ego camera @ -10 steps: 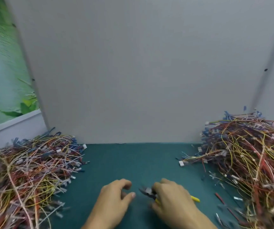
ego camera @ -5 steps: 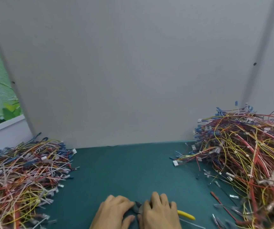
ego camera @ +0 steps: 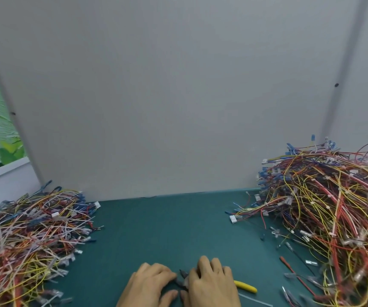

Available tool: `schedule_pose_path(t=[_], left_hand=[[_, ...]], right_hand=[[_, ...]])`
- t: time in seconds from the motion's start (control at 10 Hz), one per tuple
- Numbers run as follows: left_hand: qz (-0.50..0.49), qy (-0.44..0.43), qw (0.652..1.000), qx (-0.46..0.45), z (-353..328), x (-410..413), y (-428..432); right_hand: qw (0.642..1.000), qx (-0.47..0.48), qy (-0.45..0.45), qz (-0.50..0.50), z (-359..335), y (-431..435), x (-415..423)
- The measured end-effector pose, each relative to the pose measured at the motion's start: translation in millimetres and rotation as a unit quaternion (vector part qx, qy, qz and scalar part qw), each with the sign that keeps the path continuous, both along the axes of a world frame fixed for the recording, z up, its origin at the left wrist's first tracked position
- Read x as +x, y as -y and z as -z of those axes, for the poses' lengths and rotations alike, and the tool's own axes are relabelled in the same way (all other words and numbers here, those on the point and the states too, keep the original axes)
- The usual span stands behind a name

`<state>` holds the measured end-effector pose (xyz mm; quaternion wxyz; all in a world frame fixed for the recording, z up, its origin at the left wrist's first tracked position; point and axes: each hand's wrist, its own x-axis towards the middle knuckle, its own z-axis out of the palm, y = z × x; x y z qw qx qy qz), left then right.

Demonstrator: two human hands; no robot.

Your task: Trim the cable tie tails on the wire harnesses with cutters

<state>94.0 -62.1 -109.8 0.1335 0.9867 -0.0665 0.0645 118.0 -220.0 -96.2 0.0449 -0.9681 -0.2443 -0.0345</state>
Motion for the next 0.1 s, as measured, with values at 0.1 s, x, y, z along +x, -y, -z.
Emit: schedule_pose_path(t=[0.1], left_hand=[[0.007,0.046,0.999,-0.007,-2.9,-0.9,-2.6]], right_hand=[[0.997,0.05,-0.052,-0.034,-24.4,8.9,4.6]])
